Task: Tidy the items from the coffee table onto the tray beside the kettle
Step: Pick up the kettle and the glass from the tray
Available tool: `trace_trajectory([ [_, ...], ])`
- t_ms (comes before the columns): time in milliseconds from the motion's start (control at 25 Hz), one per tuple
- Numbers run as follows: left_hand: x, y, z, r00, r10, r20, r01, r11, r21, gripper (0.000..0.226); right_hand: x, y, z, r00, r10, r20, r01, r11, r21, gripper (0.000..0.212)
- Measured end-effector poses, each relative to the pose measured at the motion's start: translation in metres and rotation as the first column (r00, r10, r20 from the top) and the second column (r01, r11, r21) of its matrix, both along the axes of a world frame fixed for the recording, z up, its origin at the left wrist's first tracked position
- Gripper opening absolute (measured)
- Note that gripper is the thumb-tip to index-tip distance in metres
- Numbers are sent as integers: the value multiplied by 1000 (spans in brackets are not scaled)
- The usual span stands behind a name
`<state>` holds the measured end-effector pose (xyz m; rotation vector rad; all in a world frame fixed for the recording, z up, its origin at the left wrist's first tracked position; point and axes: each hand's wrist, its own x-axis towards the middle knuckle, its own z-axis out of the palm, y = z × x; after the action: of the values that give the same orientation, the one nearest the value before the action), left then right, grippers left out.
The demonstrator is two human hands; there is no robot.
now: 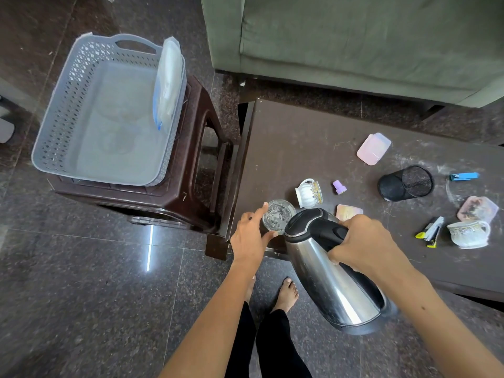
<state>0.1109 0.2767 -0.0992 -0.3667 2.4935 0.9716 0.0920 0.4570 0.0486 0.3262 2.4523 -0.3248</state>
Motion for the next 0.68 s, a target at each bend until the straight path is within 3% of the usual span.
trace_trajectory([
  [680, 0, 0, -2, 1000, -1, -6, 1, 1000, -17, 69, -5, -1, -1, 1000, -4, 3, 4, 1000, -16, 26],
])
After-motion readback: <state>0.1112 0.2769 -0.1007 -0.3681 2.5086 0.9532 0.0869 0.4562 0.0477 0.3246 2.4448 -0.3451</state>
